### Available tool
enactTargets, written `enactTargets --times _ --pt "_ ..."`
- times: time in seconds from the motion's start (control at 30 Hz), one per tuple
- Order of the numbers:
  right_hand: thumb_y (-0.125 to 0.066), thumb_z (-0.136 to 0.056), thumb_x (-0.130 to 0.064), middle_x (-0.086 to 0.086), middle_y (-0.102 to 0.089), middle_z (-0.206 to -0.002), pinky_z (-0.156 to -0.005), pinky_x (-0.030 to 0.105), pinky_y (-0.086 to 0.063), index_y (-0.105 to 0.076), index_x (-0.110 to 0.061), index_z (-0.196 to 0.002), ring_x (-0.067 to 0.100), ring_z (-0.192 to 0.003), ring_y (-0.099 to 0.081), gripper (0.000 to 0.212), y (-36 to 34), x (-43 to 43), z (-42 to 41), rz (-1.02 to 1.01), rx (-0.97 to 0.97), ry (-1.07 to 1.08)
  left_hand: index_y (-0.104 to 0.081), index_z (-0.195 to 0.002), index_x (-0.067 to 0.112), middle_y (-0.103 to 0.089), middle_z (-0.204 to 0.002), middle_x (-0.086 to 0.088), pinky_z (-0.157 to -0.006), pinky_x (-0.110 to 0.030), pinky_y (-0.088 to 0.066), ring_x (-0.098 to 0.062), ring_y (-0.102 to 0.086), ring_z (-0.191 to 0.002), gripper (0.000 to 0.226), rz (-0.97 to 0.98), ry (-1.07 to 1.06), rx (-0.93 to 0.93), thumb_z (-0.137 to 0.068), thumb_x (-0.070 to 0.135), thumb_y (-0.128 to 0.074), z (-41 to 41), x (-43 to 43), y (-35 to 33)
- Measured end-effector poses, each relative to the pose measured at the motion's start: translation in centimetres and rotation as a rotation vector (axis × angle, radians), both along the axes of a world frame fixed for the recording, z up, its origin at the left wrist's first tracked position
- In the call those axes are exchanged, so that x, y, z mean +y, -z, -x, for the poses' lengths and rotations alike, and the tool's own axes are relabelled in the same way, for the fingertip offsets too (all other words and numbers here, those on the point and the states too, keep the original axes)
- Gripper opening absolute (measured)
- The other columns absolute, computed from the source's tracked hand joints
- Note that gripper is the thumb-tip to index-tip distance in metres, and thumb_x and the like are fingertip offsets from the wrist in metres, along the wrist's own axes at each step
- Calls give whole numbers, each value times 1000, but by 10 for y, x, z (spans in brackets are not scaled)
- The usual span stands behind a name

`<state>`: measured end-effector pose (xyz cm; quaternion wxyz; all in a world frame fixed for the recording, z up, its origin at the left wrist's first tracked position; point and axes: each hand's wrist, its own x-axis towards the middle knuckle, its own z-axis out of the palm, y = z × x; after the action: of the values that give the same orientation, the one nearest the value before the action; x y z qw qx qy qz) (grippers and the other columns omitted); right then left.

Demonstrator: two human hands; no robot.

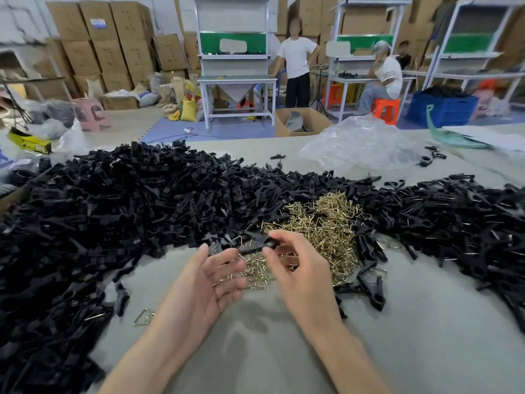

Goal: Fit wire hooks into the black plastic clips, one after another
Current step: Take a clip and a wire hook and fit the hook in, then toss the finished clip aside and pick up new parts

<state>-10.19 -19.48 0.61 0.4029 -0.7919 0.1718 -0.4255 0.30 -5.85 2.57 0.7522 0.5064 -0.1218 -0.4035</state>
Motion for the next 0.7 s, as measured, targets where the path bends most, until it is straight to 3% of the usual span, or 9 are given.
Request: enactTargets --times 0.1,0.17,0.2,0.23,0.3,0.37,0.47,0.53,0.7 --pt "-72 -92 -35 -19 -70 -101 -77 15 -53 -63 -41 -110 4 -94 -68 21 -31 -32 12 -260 -214 165 -67 -106 6 -72 -79 -6 -65 -32 -52 -17 -65 -60 44 -51 -142 -53 -100 41 -40 -1 -1 2" --pt "-72 -92 -26 -10 -69 -104 -86 21 -56 -56 -31 -126 12 -99 -69 38 -65 -71 21 -486 -478 299 -71 -98 12 -72 -78 -3 -56 -28 -54 -17 -65 -62 36 -97 -287 -203 -104 32 -42 -1 2 2" --pt "-72 -93 -21 -5 -68 -112 -86 21 -56 -47 -23 -138 17 -103 -69 51 -81 -90 27 -671 -599 333 -73 -95 19 -73 -82 0 -59 -28 -53 -17 -65 -68 32 -159 -366 -352 -104 31 -44 -1 4 3" --pt "-71 -94 -20 3 -67 -121 -81 16 -56 -40 -14 -146 20 -108 -68 61 -94 -104 33 -802 -620 344 -72 -93 25 -73 -86 3 -66 -31 -50 -17 -65 -76 29 -266 -442 -565 -103 31 -45 -4 8 5" --pt "-67 -97 -26 14 -65 -129 -69 6 -52 -47 1 -142 22 -111 -67 57 -100 -113 40 -892 -448 302 -67 -93 30 -71 -94 3 -81 -43 -46 -21 -60 -90 25 -593 -579 -1025 -97 35 -43 -11 16 11" --pt "-67 -95 -23 16 -68 -123 -78 12 -56 -50 8 -138 16 -99 -71 56 -92 -96 34 -946 -347 107 -67 -108 21 -66 -113 -11 -104 -56 -34 -37 -53 -114 35 -967 -692 -1262 -89 37 -43 -22 26 18" --pt "-68 -93 -13 10 -74 -108 -81 24 -59 -37 -5 -151 14 -90 -74 65 -68 -51 14 -862 -243 -91 -57 -130 1 -44 -138 -37 -112 -70 -14 -56 -31 -133 56 -1229 -723 -1239 -86 35 -48 -38 40 25" --pt "-62 -99 -14 3 -76 -99 -78 23 -59 -35 -20 -152 15 -87 -74 60 -46 -22 2 -716 -144 -124 -57 -129 -5 -40 -139 -43 -113 -68 -11 -61 -29 -132 49 -1325 -701 -1169 -90 24 -59 -45 47 26" --pt "-52 -104 -19 -5 -71 -95 -76 35 -62 -22 -48 -149 13 -82 -72 61 -4 13 -15 -432 9 -223 -71 -104 -7 -59 -110 -36 -94 -64 -34 -56 -51 -105 27 -1353 -659 -1369 -79 2 -75 -53 56 30"
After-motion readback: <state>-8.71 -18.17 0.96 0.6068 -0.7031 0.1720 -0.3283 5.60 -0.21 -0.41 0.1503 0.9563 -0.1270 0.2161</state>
